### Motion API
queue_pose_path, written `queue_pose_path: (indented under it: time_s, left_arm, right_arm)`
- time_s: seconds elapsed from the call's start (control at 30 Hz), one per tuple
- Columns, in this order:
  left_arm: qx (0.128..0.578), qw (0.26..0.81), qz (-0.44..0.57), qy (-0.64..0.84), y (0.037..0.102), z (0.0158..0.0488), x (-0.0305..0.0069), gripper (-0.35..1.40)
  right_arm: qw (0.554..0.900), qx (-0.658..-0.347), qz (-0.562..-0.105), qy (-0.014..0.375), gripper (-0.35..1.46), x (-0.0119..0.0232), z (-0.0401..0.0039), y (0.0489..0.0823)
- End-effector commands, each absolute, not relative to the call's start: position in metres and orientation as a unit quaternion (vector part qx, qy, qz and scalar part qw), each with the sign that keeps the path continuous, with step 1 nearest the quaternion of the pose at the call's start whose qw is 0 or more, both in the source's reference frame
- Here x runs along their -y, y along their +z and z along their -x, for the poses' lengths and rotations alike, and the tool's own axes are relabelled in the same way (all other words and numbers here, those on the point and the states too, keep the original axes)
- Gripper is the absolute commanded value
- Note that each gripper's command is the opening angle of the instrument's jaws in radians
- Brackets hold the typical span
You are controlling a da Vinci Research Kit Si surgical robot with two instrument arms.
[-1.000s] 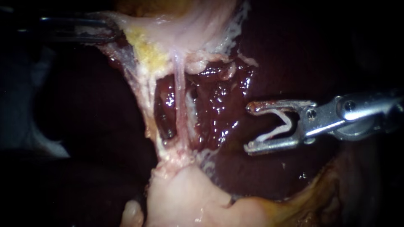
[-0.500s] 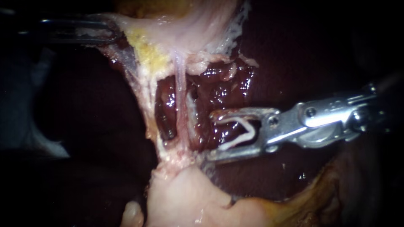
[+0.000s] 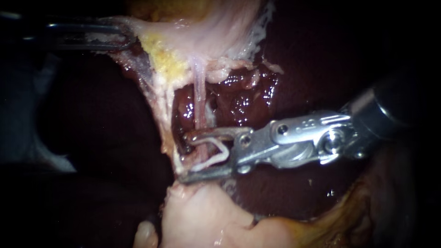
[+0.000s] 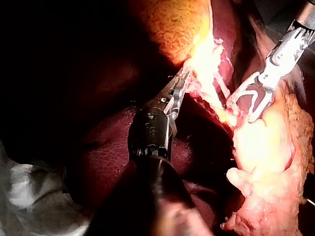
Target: Clipping first clip left tube
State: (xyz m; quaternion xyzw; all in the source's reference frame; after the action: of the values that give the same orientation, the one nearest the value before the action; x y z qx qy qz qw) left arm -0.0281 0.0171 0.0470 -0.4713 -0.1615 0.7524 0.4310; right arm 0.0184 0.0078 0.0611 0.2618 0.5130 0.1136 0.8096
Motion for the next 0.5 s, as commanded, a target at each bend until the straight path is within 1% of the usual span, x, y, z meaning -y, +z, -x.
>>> queue_pose_path:
  time_s: [0.03, 0.23, 0.5]
  left_arm:
    - [0.161, 0.431, 0.471, 0.752, 0.0469, 0.0281, -0.0170, -0.35]
    - [0.160, 0.429, 0.471, 0.754, 0.0469, 0.0282, -0.0170, -0.35]
    - [0.160, 0.429, 0.472, 0.753, 0.0469, 0.0285, -0.0170, -0.35]
  right_arm:
    - [0.810, -0.513, -0.263, 0.113, 0.49, -0.0078, -0.0184, 0.0615]
    - [0.808, -0.512, -0.271, 0.107, 0.49, -0.0076, -0.0184, 0.0634]
    - [0.809, -0.511, -0.269, 0.108, 0.49, -0.0072, -0.0196, 0.0646]
